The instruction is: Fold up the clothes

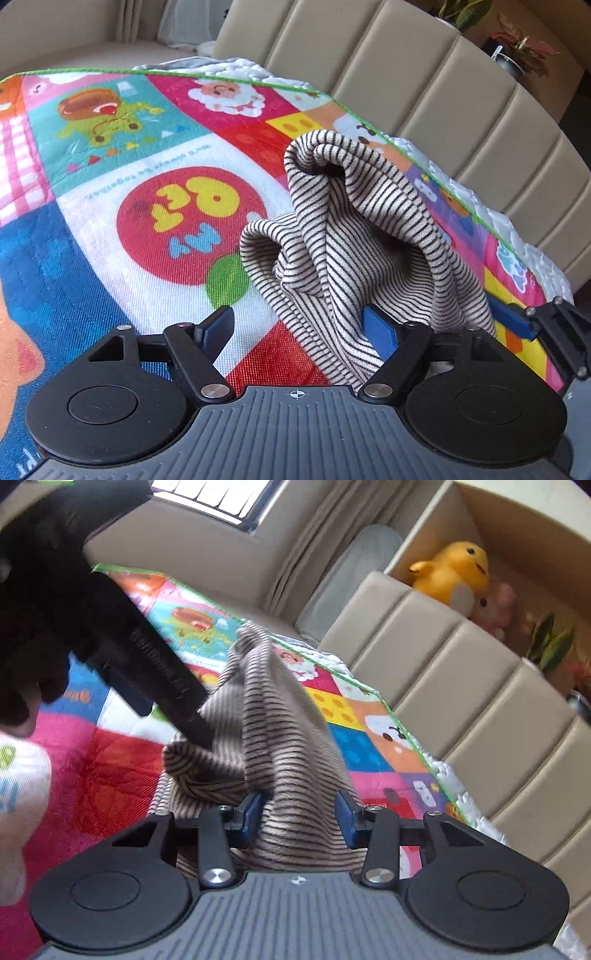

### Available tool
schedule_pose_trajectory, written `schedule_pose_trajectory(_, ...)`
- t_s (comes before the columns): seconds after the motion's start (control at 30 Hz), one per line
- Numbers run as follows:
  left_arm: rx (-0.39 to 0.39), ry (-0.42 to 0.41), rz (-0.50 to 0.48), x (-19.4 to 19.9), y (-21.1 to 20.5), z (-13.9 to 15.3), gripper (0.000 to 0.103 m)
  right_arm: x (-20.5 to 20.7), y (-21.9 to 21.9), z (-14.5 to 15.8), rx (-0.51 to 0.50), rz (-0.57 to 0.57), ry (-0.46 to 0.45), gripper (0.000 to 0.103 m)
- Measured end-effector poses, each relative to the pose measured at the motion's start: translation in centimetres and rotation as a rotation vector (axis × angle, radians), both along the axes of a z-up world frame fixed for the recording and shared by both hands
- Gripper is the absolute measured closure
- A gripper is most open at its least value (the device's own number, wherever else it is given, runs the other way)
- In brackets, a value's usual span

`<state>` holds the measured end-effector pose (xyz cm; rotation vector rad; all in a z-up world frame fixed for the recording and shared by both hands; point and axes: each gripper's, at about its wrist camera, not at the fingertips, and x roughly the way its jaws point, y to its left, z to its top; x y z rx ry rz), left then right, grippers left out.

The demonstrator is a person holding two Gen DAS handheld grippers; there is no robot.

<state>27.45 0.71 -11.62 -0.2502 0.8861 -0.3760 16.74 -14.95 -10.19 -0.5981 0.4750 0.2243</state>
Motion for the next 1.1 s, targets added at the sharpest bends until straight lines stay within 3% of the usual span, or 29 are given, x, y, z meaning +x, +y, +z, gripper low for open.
schedule_pose_trajectory(0.1,0.001,0.007,-0.004,0.0,0.0,0.0,0.018,-1.1,0.1,1.1,0.08,0.073,-0.028,0.055)
schedule_pose_trajectory(0.17,0.003,0.009,0.002,0.1,0.1,-0.1,0.014,-1.0,0.3,1.5,0.098,0.066,-0.057,0.031)
schedule_pose_trajectory(0.2,0.003,0.011,0.004,0.1,0.1,-0.2,0.014,-0.6,0.2,1.4,0.1,0.04,-0.055,0.031)
schedule_pose_trajectory(0.23,0.003,0.014,0.006,0.1,0.2,-0.3,0.013,-0.3,0.0,1.3,0.101,0.011,-0.053,0.032)
schedule_pose_trajectory(0.27,0.003,0.016,0.007,0.2,0.2,-0.3,0.013,0.1,-0.2,1.1,0.102,-0.018,-0.051,0.047)
schedule_pose_trajectory(0.33,0.003,0.017,0.006,0.2,0.3,-0.3,0.013,0.6,-0.6,1.2,0.109,-0.067,-0.061,0.06)
schedule_pose_trajectory(0.43,0.007,0.014,0.008,0.2,0.2,-0.3,0.011,0.7,-1.3,2.3,0.133,-0.114,-0.113,0.062)
schedule_pose_trajectory(0.5,0.001,0.018,0.011,0.2,0.2,-0.3,0.013,1.1,-1.2,1.5,0.116,-0.111,-0.04,0.062)
schedule_pose_trajectory(0.53,-0.008,0.023,0.009,0.0,0.2,0.0,0.019,1.2,-1.0,0.6,0.099,-0.106,0.007,0.062)
schedule_pose_trajectory(0.6,-0.041,0.024,-0.009,-0.5,0.1,1.0,0.039,1.1,-0.9,-0.3,0.071,-0.093,0.016,0.062)
schedule_pose_trajectory(0.63,-0.062,0.019,-0.024,-0.8,0.0,1.5,0.053,1.2,-1.2,0.0,0.091,-0.094,0.018,0.066)
schedule_pose_trajectory(0.67,-0.085,0.009,-0.047,-1.1,-0.2,2.0,0.064,1.5,-1.5,0.6,0.125,-0.099,0.021,0.075)
schedule_pose_trajectory(0.77,-0.157,0.01,-0.118,-1.3,-1.0,2.4,0.076,2.1,-3.3,2.6,0.274,-0.138,0.034,0.085)
schedule_pose_trajectory(0.93,-0.212,0.107,-0.122,-0.3,-0.8,-0.2,0.074,2.1,-4.8,4.5,0.466,-0.158,0.051,0.087)
schedule_pose_trajectory(1.1,-0.293,0.193,-0.063,0.5,1.0,-1.8,0.068,3.5,-3.6,5.2,0.69,-0.131,0.172,0.087)
